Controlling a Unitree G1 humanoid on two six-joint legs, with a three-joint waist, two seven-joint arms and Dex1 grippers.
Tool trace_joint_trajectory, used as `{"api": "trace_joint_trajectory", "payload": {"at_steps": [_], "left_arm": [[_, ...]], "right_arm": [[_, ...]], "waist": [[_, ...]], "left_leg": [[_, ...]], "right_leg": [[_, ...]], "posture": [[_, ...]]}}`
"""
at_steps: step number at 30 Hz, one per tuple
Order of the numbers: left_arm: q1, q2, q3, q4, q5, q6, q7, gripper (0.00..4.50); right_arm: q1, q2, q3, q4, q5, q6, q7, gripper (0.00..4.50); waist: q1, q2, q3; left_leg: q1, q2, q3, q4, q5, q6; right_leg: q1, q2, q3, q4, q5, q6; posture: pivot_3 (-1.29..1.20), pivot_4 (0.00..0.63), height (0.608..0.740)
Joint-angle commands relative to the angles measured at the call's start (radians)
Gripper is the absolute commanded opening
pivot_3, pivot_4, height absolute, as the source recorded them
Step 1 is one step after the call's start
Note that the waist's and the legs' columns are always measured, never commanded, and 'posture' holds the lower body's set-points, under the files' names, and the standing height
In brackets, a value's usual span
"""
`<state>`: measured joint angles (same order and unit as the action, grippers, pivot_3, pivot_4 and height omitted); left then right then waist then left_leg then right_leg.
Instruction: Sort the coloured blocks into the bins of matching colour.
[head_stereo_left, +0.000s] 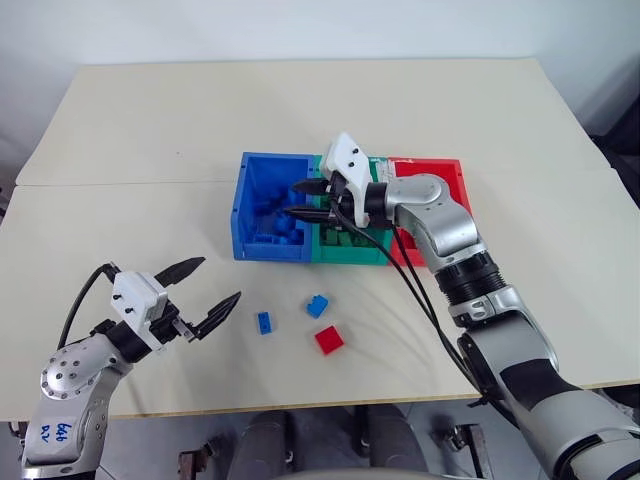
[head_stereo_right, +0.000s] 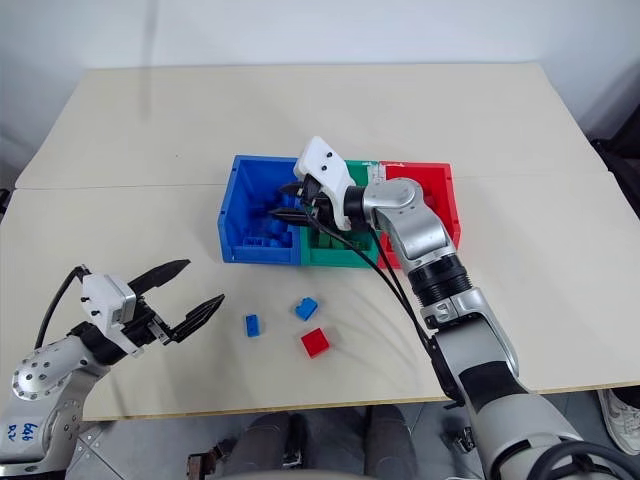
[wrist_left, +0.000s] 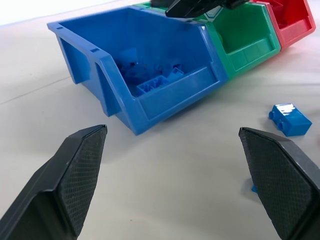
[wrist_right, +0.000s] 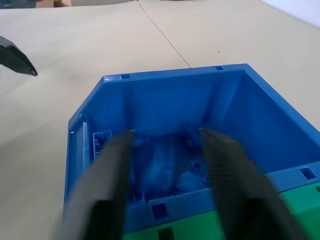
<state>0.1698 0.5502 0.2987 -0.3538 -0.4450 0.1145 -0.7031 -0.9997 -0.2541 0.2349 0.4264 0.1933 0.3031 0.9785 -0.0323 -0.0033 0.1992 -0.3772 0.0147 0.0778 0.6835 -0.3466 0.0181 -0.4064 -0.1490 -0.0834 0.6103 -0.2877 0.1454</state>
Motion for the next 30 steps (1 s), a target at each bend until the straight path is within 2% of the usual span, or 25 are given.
{"api": "trace_joint_trajectory", "payload": {"at_steps": [1,3,4,7,9,11,15,19,22,25,30], "left_arm": [[-0.006,0.015,-0.001,-0.037,-0.009,0.0,-0.014,4.5],[-0.02,0.024,-0.005,-0.03,-0.013,0.006,-0.027,4.5],[-0.026,0.03,-0.007,-0.026,-0.016,0.008,-0.035,4.5],[-0.055,0.051,-0.02,0.0,-0.013,0.011,-0.07,4.5],[-0.058,0.075,-0.034,0.004,-0.042,0.047,-0.116,4.5],[-0.068,0.095,-0.049,0.018,-0.015,0.026,-0.142,4.5],[-0.09,0.138,-0.066,0.058,0.001,-0.004,-0.213,4.5],[-0.081,0.189,-0.034,0.141,0.009,-0.055,-0.29,4.5],[-0.082,0.221,0.003,0.259,0.033,-0.142,-0.332,4.5],[-0.072,0.253,0.04,0.33,0.022,-0.176,-0.376,4.5],[-0.029,0.251,0.03,0.227,-0.046,-0.1,-0.404,4.5]], "right_arm": [[0.04,-0.051,-0.059,-0.127,0.065,-0.045,0.084,3.61],[0.095,-0.097,-0.095,-0.189,0.106,-0.08,0.146,4.29],[0.128,-0.124,-0.11,-0.219,0.127,-0.085,0.177,4.45],[0.26,-0.219,-0.174,-0.294,0.194,-0.157,0.296,4.45],[0.345,-0.277,-0.206,-0.311,0.21,-0.269,0.384,4.45],[0.428,-0.326,-0.271,-0.329,0.272,-0.237,0.405,4.45],[0.6,-0.445,-0.362,-0.366,0.295,-0.311,0.487,4.45],[0.76,-0.54,-0.439,-0.424,0.341,-0.248,0.498,4.45],[0.871,-0.562,-0.508,-0.365,0.365,-0.364,0.593,4.45],[0.953,-0.584,-0.556,-0.33,0.362,-0.394,0.595,4.45],[1.031,-0.585,-0.566,-0.433,0.401,-0.353,0.557,4.45]], "waist": [[0.002,0.0,0.0],[0.007,-0.001,0.0],[0.008,-0.001,0.0],[0.012,-0.001,-0.001],[0.009,-0.001,-0.001],[0.006,-0.001,-0.001],[0.007,-0.001,-0.001],[0.005,-0.001,-0.001],[0.007,-0.001,-0.001],[0.007,-0.001,-0.001],[0.005,-0.001,-0.001]], "left_leg": [[-0.001,0.0,0.0,0.0,0.0,0.0],[-0.001,0.0,0.0,0.0,0.0,0.0],[-0.001,0.0,0.0,0.0,0.0,0.0],[-0.002,-0.001,0.001,0.0,-0.001,0.001],[-0.002,-0.001,0.003,0.0,-0.001,0.002],[-0.001,-0.001,0.004,-0.001,-0.001,0.002],[0.0,-0.001,0.007,-0.001,-0.001,0.001],[0.003,0.0,0.012,-0.001,-0.001,0.001],[0.005,0.001,0.012,0.0,-0.001,0.002],[0.006,0.001,0.012,-0.001,-0.002,0.002],[0.007,0.003,0.012,-0.001,-0.002,0.002]], "right_leg": [[-0.001,0.0,0.0,0.0,0.0,0.0],[-0.001,0.0,0.0,0.0,0.0,0.0],[-0.001,0.0,0.0,0.0,0.0,0.0],[-0.001,-0.001,0.0,-0.001,0.0,0.0],[-0.001,-0.001,0.0,-0.002,0.0,0.0],[-0.001,0.0,-0.001,-0.002,0.0,0.0],[-0.001,0.0,0.0,-0.002,0.0,0.0],[-0.001,0.001,0.004,0.0,0.0,0.0],[0.0,0.0,0.004,0.0,0.0,0.0],[0.0,0.0,0.005,0.0,0.0,0.0],[0.0,-0.001,0.006,0.0,0.001,0.0]], "posture": [[0.0,0.15,0.74],[0.0,0.15,0.74],[0.0,0.15,0.74],[0.0,0.15,0.74],[0.0,0.15,0.74],[0.0,0.15,0.74],[0.0,0.15,0.74],[0.0,0.15,0.74],[0.0,0.15,0.74],[0.0,0.15,0.74],[0.0,0.15,0.74]]}}
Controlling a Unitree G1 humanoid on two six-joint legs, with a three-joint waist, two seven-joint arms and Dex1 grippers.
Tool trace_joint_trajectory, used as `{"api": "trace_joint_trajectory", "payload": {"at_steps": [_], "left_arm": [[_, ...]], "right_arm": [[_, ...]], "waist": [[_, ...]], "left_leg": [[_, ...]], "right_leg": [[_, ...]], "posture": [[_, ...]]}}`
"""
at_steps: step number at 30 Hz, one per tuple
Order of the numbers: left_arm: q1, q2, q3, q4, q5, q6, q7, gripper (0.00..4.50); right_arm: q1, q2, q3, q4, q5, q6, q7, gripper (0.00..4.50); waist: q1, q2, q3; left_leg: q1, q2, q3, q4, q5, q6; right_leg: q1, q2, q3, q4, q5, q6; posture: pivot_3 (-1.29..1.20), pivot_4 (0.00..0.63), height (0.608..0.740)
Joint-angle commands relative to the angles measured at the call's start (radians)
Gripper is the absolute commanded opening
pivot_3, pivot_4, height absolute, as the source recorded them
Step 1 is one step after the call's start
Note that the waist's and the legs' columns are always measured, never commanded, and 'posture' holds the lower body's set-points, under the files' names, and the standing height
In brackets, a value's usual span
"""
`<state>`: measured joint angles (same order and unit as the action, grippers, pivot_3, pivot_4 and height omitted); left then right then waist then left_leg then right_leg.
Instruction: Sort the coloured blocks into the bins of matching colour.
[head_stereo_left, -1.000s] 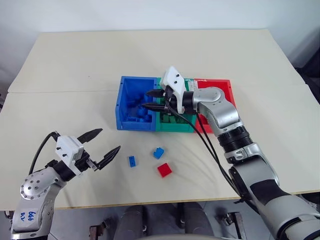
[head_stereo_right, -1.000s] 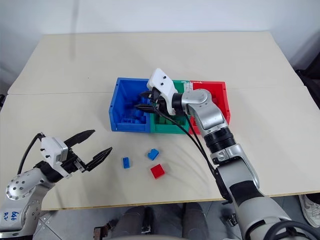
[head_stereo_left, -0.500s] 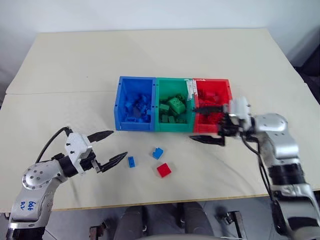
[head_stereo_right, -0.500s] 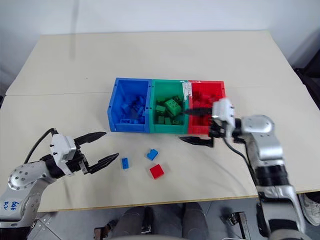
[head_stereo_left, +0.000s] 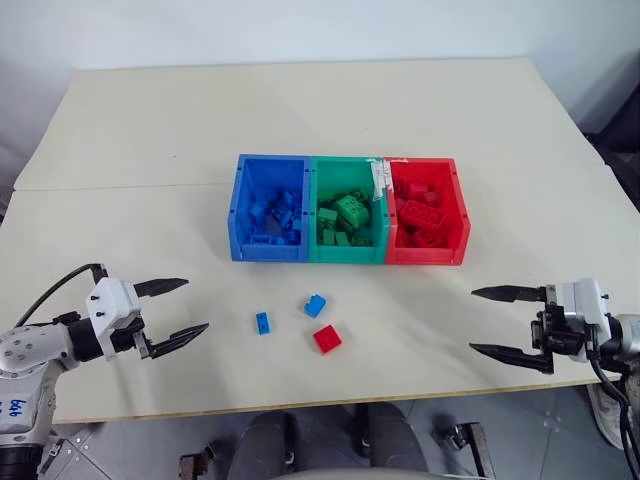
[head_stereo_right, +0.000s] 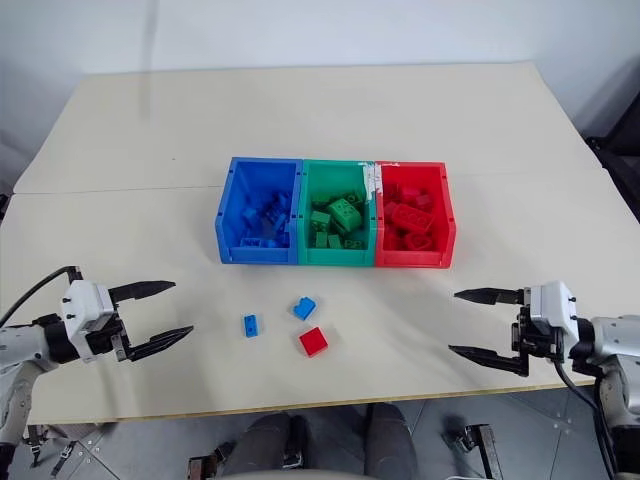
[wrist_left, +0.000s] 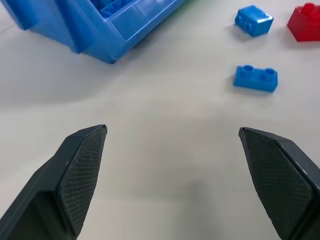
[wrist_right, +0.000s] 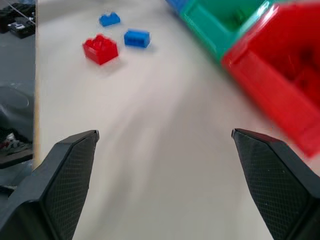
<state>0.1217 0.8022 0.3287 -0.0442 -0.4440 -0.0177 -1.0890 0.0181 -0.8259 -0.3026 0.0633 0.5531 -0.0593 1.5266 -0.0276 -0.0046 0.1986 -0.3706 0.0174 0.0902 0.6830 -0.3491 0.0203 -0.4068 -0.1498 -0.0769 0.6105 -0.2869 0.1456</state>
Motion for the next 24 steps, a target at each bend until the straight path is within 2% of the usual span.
{"api": "trace_joint_trajectory", "payload": {"at_steps": [1,6,9,13,18,24], "left_arm": [[0.024,-0.003,-0.011,-0.115,-0.065,0.062,-0.021,4.5],[-0.032,0.009,-0.163,-0.34,-0.104,0.221,-0.014,4.5],[-0.097,0.011,-0.254,-0.414,-0.108,0.303,-0.012,4.5],[-0.174,-0.018,-0.393,-0.422,-0.035,0.316,-0.025,4.5],[-0.273,-0.104,-0.567,-0.364,0.106,0.348,0.054,4.5],[-0.295,-0.21,-0.643,-0.374,0.197,0.434,0.201,4.5]], "right_arm": [[0.013,-0.01,-0.025,-0.078,0.043,0.011,0.002,4.45],[-0.004,-0.009,-0.011,-0.104,0.05,0.04,-0.022,4.45],[-0.015,-0.015,-0.009,-0.123,0.058,0.064,-0.03,4.45],[-0.035,-0.008,0.012,-0.16,0.063,0.086,-0.036,4.45],[-0.053,0.004,0.035,-0.208,0.067,0.114,-0.065,4.45],[-0.03,0.01,0.028,-0.262,0.075,0.131,-0.102,4.45]], "waist": [[0.001,0.0,0.0],[0.011,0.0,0.0],[0.025,0.0,0.0],[0.027,0.0,0.0],[0.03,0.0,0.0],[0.037,0.0,0.0]], "left_leg": [[0.0,0.001,0.0,0.0,0.0,0.0],[0.0,0.0,0.0,0.0,0.0,0.0],[0.0,0.0,0.0,0.0,0.0,-0.001],[0.001,-0.001,0.001,0.0,0.001,-0.001],[0.0,-0.004,0.001,0.001,0.001,0.0],[0.0,-0.004,0.001,0.002,0.001,0.0]], "right_leg": [[0.0,0.0,0.0,0.0,0.0,0.0],[0.0,0.0,0.001,0.0,0.001,-0.001],[0.0,0.0,0.001,0.0,0.002,-0.002],[0.0,0.001,0.001,0.0,0.002,-0.002],[0.0,0.001,0.001,0.0,0.002,-0.001],[0.0,0.002,0.0,0.0,0.002,-0.001]], "posture": [[0.0,0.15,0.74],[0.0,0.15,0.74],[0.0,0.15,0.74],[0.0,0.15,0.74],[0.0,0.15,0.74],[0.0,0.15,0.74]]}}
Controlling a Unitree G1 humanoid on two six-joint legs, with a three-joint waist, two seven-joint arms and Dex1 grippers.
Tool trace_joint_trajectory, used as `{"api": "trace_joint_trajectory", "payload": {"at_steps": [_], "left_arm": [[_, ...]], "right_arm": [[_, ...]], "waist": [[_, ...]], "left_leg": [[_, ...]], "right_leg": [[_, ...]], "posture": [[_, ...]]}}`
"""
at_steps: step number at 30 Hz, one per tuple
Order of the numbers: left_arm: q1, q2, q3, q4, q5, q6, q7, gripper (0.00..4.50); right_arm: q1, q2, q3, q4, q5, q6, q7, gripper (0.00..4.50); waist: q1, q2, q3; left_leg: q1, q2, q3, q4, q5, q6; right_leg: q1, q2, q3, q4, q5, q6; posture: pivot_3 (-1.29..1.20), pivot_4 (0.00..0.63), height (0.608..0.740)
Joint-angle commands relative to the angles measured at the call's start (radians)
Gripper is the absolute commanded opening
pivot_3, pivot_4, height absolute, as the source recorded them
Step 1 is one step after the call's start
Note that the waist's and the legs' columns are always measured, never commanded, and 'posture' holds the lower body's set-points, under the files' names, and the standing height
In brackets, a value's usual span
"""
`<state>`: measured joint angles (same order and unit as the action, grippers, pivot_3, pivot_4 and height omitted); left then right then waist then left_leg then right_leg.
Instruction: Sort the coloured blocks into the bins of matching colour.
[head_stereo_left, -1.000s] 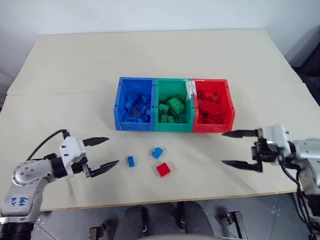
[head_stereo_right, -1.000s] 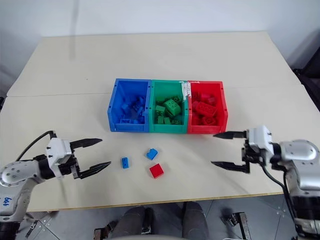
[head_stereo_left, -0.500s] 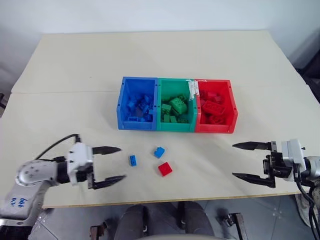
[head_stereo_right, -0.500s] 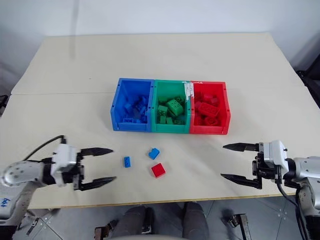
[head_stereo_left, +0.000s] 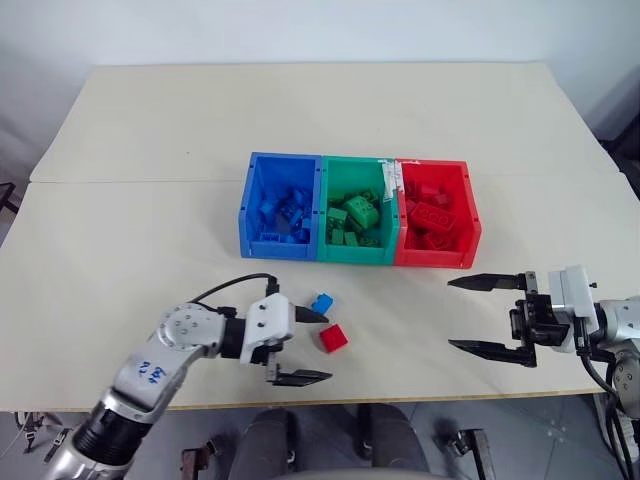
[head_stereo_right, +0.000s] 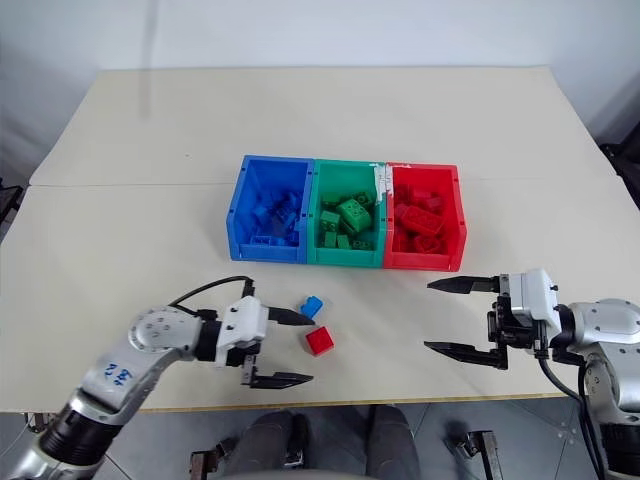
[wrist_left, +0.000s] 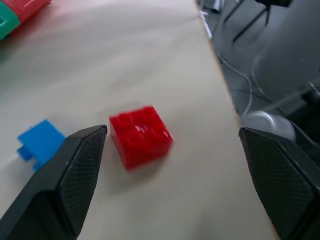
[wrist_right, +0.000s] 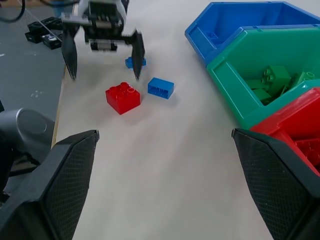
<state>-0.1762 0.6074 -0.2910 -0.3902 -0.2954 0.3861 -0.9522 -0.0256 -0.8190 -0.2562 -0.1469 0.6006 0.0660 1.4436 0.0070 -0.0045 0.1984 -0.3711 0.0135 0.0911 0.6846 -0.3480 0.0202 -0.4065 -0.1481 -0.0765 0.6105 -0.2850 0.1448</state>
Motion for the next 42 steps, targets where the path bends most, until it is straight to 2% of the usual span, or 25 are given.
{"api": "trace_joint_trajectory", "payload": {"at_steps": [1,9,10,12,19,22,27,33,38,42], "left_arm": [[0.002,-0.024,-0.031,-0.023,0.072,0.03,0.086,4.5],[-0.015,-0.078,-0.083,-0.014,0.114,0.135,0.163,4.5],[-0.018,-0.081,-0.084,-0.01,0.122,0.141,0.172,4.1],[-0.019,-0.075,-0.091,-0.008,0.123,0.16,0.167,3.65],[-0.041,-0.079,-0.075,0.01,0.099,0.136,0.143,1.53],[-0.057,-0.078,-0.053,0.032,0.085,0.113,0.125,1.48],[-0.14,-0.153,0.045,0.108,0.013,-0.062,0.082,1.48],[-0.307,-0.194,0.083,0.21,0.001,-0.112,0.046,1.48],[-0.516,-0.29,0.061,0.449,0.051,-0.17,0.057,1.48],[-0.685,-0.413,0.03,0.682,0.092,-0.259,0.04,1.48]], "right_arm": [[0.018,0.003,-0.021,-0.059,0.029,0.009,-0.025,4.45],[0.023,0.005,-0.022,-0.082,0.024,0.006,-0.064,4.45],[0.021,0.005,-0.022,-0.082,0.024,0.004,-0.067,4.5],[0.015,0.005,-0.02,-0.077,0.021,-0.001,-0.072,4.5],[0.002,0.005,-0.017,-0.06,0.015,-0.013,-0.08,4.5],[-0.004,0.006,-0.016,-0.053,0.011,-0.018,-0.081,4.5],[0.006,0.015,-0.036,-0.036,0.001,-0.04,-0.099,4.5],[0.052,0.016,-0.179,-0.015,0.037,-0.021,-0.188,4.5],[0.152,0.055,-0.282,-0.029,0.024,-0.047,-0.265,4.5],[0.214,0.11,-0.332,-0.069,0.024,-0.048,-0.341,4.5]], "waist": [[0.003,0.0,0.0],[0.017,0.0,0.0],[0.019,0.0,0.0],[0.019,0.0,0.0],[0.017,0.0,0.0],[0.017,0.0,0.0],[0.019,0.0,0.0],[0.02,0.0,0.0],[0.023,0.0,0.0],[0.024,0.0,0.0]], "left_leg": [[0.0,0.0,0.0,0.0,0.0,0.0],[0.001,0.001,0.0,0.003,0.0,0.0],[0.001,0.001,-0.001,0.004,0.0,0.0],[0.001,0.002,-0.002,0.006,0.0,0.0],[0.002,0.003,-0.003,0.008,0.0,0.001],[0.002,0.003,-0.003,0.008,0.0,0.001],[0.001,0.003,-0.003,0.009,0.0,0.001],[0.0,0.001,-0.004,0.013,-0.001,0.002],[0.0,-0.001,-0.001,0.013,-0.001,0.003],[0.0,-0.002,0.0,0.013,-0.001,0.003]], "right_leg": [[0.0,0.0,0.0,0.0,0.0,0.0],[0.001,0.0,0.0,-0.001,0.0,0.0],[0.001,0.0,0.0,-0.001,0.0,0.0],[0.002,0.0,0.0,0.0,0.0,0.0],[0.005,-0.001,0.0,0.0,0.0,0.0],[0.005,-0.001,0.0,0.0,0.0,0.0],[0.005,-0.001,-0.001,0.0,0.001,0.0],[0.007,-0.001,-0.001,-0.001,0.002,0.002],[0.01,0.0,-0.004,-0.002,0.002,0.003],[0.012,0.0,-0.005,-0.004,0.003,0.004]], "posture": [[0.0,0.15,0.74],[0.0,0.15,0.74],[0.0,0.15,0.74],[0.0,0.15,0.74],[0.0,0.15,0.74],[0.0,0.15,0.74],[0.0,0.15,0.74],[0.0,0.15,0.74],[0.0,0.15,0.74],[0.0,0.15,0.74]]}}
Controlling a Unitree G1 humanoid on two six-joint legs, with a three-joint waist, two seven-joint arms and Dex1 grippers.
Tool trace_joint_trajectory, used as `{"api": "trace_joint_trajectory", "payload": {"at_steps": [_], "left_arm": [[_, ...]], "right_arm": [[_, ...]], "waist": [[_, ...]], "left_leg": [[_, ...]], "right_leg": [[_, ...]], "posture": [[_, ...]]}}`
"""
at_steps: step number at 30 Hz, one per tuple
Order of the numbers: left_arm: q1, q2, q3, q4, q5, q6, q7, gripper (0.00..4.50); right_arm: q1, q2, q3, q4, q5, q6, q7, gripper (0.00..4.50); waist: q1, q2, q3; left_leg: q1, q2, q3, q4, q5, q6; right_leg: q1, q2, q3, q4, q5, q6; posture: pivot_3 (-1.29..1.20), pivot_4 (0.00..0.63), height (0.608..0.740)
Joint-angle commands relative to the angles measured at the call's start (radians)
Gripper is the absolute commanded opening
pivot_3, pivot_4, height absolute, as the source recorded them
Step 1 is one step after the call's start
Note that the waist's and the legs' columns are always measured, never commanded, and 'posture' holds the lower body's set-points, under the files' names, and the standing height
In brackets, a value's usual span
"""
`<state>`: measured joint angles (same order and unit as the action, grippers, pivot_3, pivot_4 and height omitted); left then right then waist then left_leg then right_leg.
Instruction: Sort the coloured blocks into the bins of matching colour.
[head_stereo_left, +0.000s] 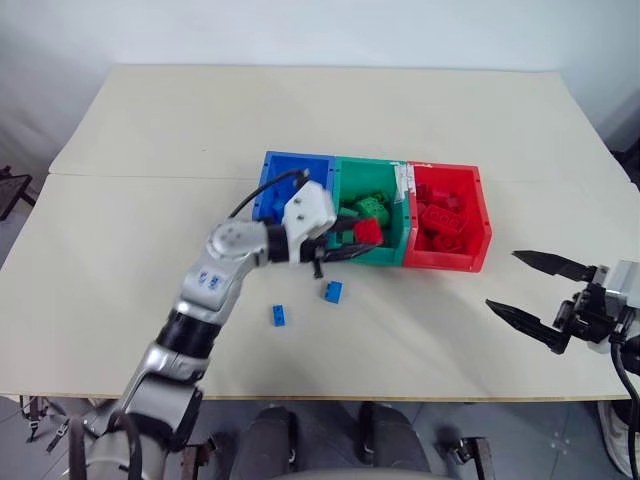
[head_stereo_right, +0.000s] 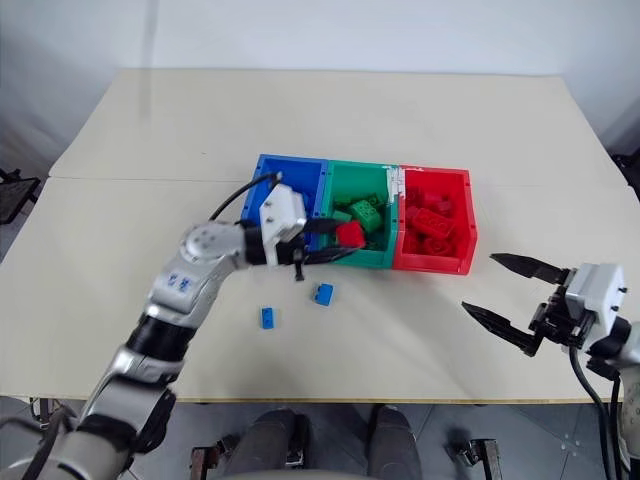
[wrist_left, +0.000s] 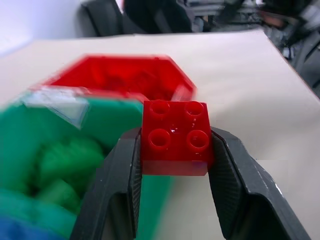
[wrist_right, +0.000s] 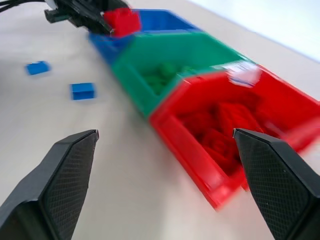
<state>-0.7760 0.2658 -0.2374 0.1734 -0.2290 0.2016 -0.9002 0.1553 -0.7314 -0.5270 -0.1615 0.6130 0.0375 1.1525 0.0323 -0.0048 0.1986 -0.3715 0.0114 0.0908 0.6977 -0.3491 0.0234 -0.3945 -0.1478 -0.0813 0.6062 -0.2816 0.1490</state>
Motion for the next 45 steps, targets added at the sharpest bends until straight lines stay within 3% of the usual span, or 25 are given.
{"api": "trace_joint_trajectory", "payload": {"at_steps": [1,8,13,22,24,30,34,38,45], "left_arm": [[-0.131,-0.109,-0.031,0.192,0.042,-0.101,-0.006,1.48],[-0.384,-0.277,-0.028,0.673,0.167,-0.32,0.087,1.48],[-0.47,-0.321,0.017,0.856,0.182,-0.39,0.12,1.48],[-0.502,-0.336,0.046,0.919,0.21,-0.459,0.082,4.28],[-0.496,-0.322,0.053,0.899,0.205,-0.474,0.061,4.48],[-0.341,-0.196,0.071,0.649,0.152,-0.489,-0.086,4.48],[-0.121,-0.055,0.078,0.324,0.083,-0.399,-0.193,4.48],[0.14,0.098,0.175,-0.025,-0.018,-0.318,-0.175,4.48],[0.607,0.303,0.361,-0.364,-0.118,-0.155,-0.125,4.48]], "right_arm": [[0.054,0.035,-0.068,-0.07,0.01,-0.023,-0.066,4.5],[0.139,0.115,-0.09,-0.15,0.002,-0.039,-0.172,4.5],[0.148,0.168,-0.105,-0.181,0.012,-0.04,-0.265,4.5],[0.088,0.182,-0.043,-0.159,-0.006,-0.052,-0.283,4.5],[0.057,0.174,-0.022,-0.14,-0.008,-0.054,-0.275,4.5],[-0.062,0.145,0.062,-0.07,-0.011,-0.05,-0.206,4.5],[-0.141,0.115,0.114,-0.007,-0.016,-0.052,-0.14,4.5],[-0.225,0.081,0.17,0.086,-0.032,-0.067,-0.043,4.5],[-0.301,0.052,0.251,0.179,-0.042,-0.087,0.118,4.5]], "waist": [[0.0,0.0,0.0],[-0.005,-0.001,0.0],[-0.007,-0.001,0.0],[-0.005,-0.001,0.0],[-0.006,-0.001,0.0],[-0.013,0.001,0.0],[-0.028,0.002,-0.001],[-0.035,0.003,0.0],[-0.035,0.003,0.0]], "left_leg": [[0.0,0.0,0.0,0.0,0.0,0.001],[-0.002,-0.001,0.001,-0.001,-0.002,0.003],[-0.003,0.0,0.001,-0.001,-0.003,0.005],[-0.005,-0.001,0.001,-0.001,-0.004,0.007],[-0.005,-0.001,0.001,-0.001,-0.005,0.007],[-0.005,0.0,0.002,-0.001,-0.005,0.007],[-0.004,0.001,0.001,-0.001,-0.004,0.007],[-0.004,0.002,-0.001,0.001,-0.004,0.007],[0.0,0.004,-0.003,0.0,-0.006,0.008]], "right_leg": [[0.0,0.0,0.0,0.0,0.0,0.001],[0.0,0.001,-0.001,-0.007,0.001,0.002],[-0.001,0.0,-0.001,-0.01,0.001,0.002],[-0.001,0.0,0.0,-0.01,0.003,0.005],[-0.001,0.0,0.0,-0.01,0.003,0.005],[-0.002,0.0,-0.001,-0.01,0.003,0.005],[-0.002,0.001,0.0,-0.008,0.003,0.005],[-0.002,0.001,0.002,-0.007,0.003,0.005],[0.002,-0.002,0.003,-0.006,0.003,0.006]], "posture": [[0.0,0.15,0.74],[0.0,0.15,0.74],[0.0,0.15,0.74],[0.0,0.15,0.74],[0.0,0.15,0.74],[0.0,0.15,0.74],[0.0,0.15,0.74],[0.0,0.15,0.74],[0.0,0.15,0.74]]}}
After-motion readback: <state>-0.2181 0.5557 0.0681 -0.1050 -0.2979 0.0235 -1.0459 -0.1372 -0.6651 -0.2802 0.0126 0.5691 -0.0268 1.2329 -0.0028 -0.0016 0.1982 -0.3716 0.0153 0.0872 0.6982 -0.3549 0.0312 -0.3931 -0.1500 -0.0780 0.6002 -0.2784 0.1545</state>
